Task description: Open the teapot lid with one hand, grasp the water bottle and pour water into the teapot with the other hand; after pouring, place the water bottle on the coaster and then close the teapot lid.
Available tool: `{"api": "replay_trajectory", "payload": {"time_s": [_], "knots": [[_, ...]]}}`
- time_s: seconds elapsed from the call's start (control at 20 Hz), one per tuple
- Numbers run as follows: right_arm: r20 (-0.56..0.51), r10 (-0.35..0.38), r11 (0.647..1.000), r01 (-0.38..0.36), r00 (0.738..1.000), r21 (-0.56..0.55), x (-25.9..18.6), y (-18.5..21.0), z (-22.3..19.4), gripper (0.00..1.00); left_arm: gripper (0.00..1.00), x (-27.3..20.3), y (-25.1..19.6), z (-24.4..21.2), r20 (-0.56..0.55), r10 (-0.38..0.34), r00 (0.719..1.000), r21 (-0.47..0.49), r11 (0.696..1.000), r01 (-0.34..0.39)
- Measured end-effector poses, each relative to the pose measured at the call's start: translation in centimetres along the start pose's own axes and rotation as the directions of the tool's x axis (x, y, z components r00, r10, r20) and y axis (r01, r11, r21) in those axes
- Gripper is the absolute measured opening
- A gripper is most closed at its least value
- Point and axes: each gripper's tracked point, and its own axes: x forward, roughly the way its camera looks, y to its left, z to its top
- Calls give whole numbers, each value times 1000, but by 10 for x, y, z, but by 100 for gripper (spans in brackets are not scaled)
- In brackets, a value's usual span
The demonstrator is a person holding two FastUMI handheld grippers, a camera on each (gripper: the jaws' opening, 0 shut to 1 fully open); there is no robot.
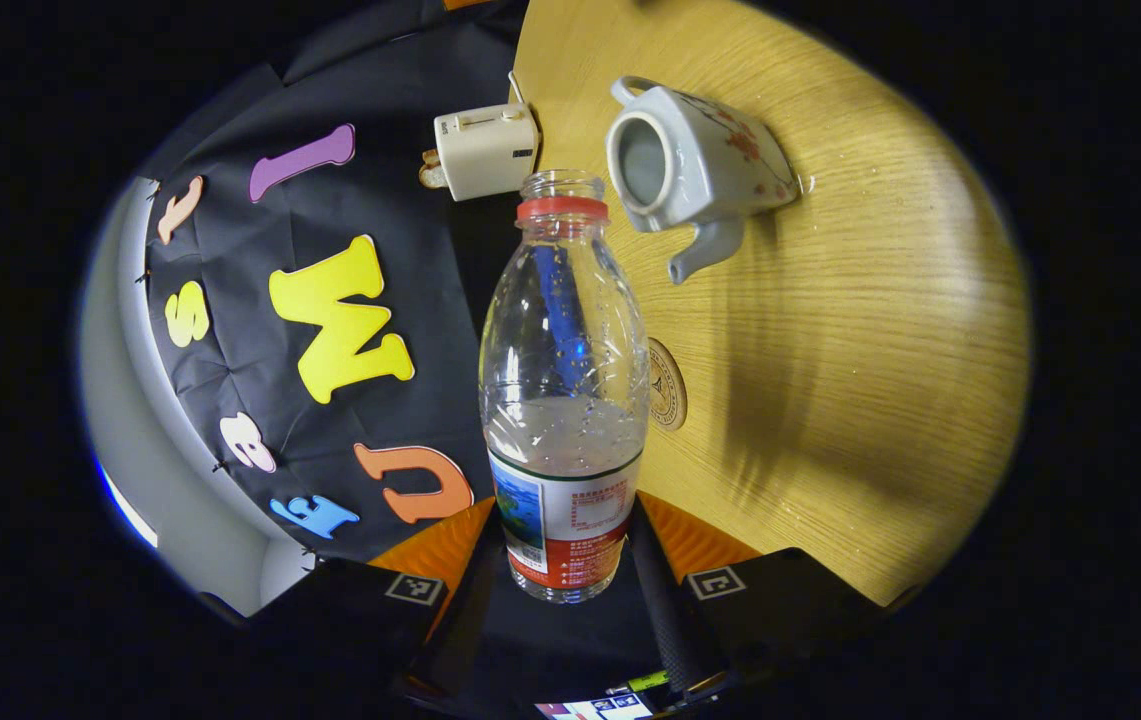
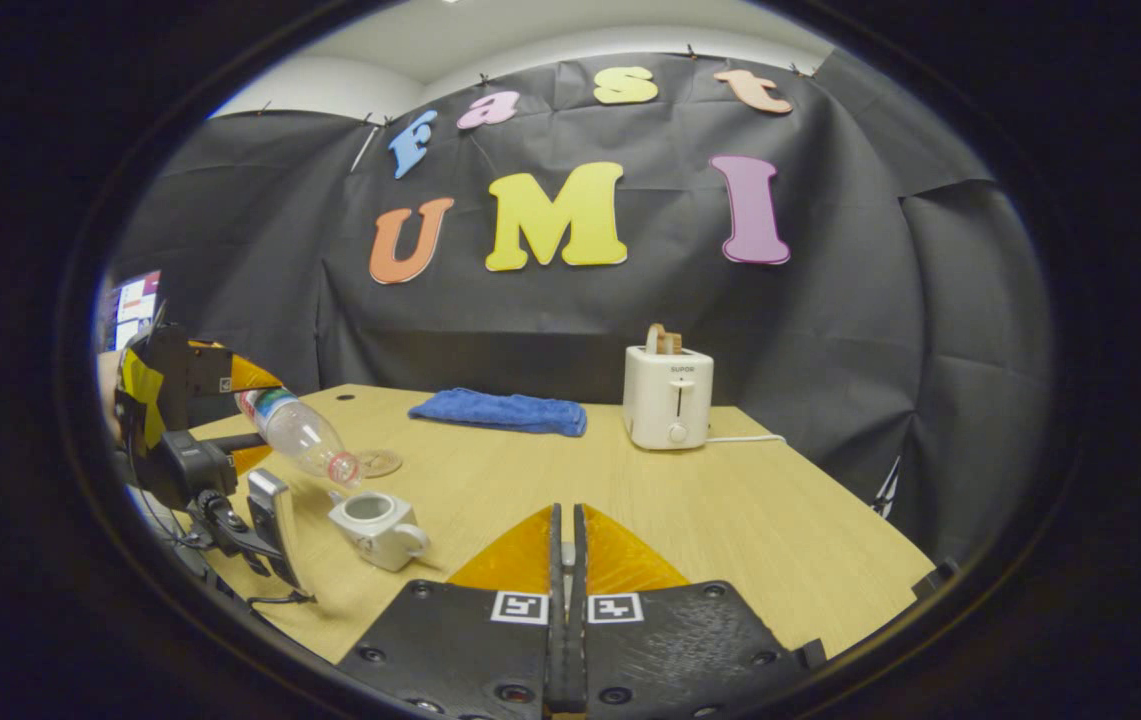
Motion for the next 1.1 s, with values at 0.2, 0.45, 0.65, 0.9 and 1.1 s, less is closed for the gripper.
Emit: {"api": "replay_trajectory", "payload": {"time_s": [0.2, 0.45, 0.65, 0.9, 1.1], "knots": [[3, 2, 1000, -2, 1000, -3, -1, 1, 1, 0, 73, 1, 4, -1, -2, 14, 1000, 47, 999, -14], [3, 5, 1000, -5, 1000, -5, -3, 3, 1, 0, 73, 1, 7, -1, -4, 32, 999, 82, 996, -31], [2, 5, 1000, -5, 1000, -2, -4, 2, -1, 0, 73, 1, 10, -1, -3, 42, 999, 118, 992, -41], [3, 3, 1000, -3, 1000, 2, -6, -1, -3, 0, 74, 3, 16, 5, 11, 57, 998, 167, 984, -58], [-5, 10, 1000, -10, 1000, 5, -8, 1, -6, 0, 73, 2, 21, 9, 16, 72, 997, 209, 975, -74]]}}
